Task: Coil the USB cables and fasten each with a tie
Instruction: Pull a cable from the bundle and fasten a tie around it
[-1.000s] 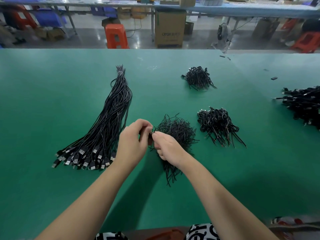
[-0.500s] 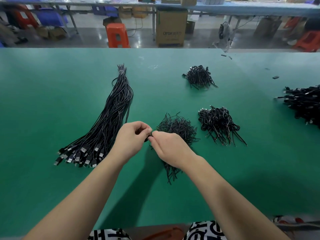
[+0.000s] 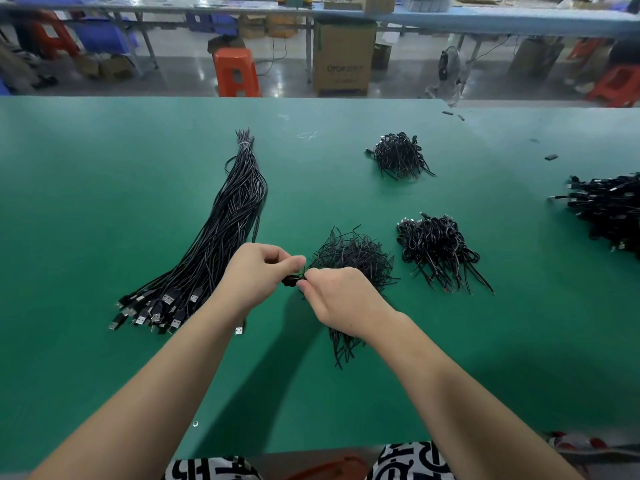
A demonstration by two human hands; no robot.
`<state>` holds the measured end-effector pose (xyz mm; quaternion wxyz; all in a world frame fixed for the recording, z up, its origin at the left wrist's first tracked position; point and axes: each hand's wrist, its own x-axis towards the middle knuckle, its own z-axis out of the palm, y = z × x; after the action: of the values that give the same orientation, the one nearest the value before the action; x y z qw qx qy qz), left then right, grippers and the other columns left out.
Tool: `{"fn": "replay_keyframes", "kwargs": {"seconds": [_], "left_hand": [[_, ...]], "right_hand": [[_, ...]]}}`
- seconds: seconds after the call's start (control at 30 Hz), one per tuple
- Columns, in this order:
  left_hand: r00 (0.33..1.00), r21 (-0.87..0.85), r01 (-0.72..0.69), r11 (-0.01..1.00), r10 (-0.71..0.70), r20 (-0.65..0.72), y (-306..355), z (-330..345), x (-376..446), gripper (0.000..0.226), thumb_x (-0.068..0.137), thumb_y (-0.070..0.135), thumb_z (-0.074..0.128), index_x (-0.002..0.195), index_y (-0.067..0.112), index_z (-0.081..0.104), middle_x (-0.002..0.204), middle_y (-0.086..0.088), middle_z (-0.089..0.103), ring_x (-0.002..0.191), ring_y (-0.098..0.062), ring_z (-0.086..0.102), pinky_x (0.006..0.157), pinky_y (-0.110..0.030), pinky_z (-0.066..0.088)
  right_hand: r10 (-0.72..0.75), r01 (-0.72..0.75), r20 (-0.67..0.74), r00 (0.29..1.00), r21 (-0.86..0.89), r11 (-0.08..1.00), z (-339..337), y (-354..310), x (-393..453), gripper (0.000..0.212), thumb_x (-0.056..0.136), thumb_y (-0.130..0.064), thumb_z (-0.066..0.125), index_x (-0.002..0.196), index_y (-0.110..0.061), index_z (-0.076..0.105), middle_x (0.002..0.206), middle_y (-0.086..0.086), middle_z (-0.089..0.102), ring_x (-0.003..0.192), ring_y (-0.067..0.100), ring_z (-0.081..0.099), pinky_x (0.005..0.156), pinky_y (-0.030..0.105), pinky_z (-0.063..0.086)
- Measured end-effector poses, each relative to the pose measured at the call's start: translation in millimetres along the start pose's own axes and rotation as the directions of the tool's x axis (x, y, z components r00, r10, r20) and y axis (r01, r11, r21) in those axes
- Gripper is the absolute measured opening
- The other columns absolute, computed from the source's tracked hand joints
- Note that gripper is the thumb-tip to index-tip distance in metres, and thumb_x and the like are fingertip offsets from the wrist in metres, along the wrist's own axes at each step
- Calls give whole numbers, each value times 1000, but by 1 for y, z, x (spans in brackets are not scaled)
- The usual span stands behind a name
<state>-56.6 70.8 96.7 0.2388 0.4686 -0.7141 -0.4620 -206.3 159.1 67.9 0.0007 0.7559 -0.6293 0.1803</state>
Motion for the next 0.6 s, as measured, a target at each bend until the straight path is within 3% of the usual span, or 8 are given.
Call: {"fn": "replay_keyframes", "kwargs": {"seconds": [0.1,0.17,0.3,0.37,0.47,0.6], "left_hand": [[998,135,-51,989,45,48,7,-4,-4,29,91,41,67,68,26,77,46,7,54,42,-6,37,43,-19,31],[993,234,-99,967,79,92,10,-6,-7,24,90,37,69,69,29,77,52,7,62,43,-5,39,42,-22,32],[992,334,-111,936,86,88,13,-6,-6,18,89,23,70,73,25,77,66,7,71,38,-2,42,41,-13,30],[994,411,-99,906,69,89,14,-5,-4,17,89,22,69,75,26,76,76,5,74,41,2,47,44,-12,31],[994,527,-103,844,63,92,16,-1,-2,14,90,22,66,80,26,75,75,5,71,53,-3,55,56,-23,45],[984,729,-179,661,141,114,15,10,-5,19,92,21,58,84,19,74,87,-2,67,83,-25,63,74,-38,55]], "right_hand": [[17,-16,7,1000,-57,998,0,1,3,31,106,-30,38,88,-10,55,76,8,64,63,33,58,58,40,39],[7,-7,6,1000,-103,995,0,2,5,29,104,-27,39,88,-11,56,76,7,65,62,33,60,55,39,39],[-23,11,-75,997,-156,988,0,-1,7,27,98,-23,54,73,-12,54,60,5,62,45,31,54,48,31,27],[-35,19,-72,997,-211,977,2,-1,8,28,97,-24,55,72,-13,56,59,3,62,44,29,54,47,30,27],[-38,16,-81,996,-259,966,6,-2,8,27,94,-24,60,69,-15,56,56,1,61,41,27,54,47,27,25],[-7,-11,-69,998,-253,968,12,-2,5,23,86,-21,69,66,-15,58,51,0,58,39,26,54,47,25,22]]}}
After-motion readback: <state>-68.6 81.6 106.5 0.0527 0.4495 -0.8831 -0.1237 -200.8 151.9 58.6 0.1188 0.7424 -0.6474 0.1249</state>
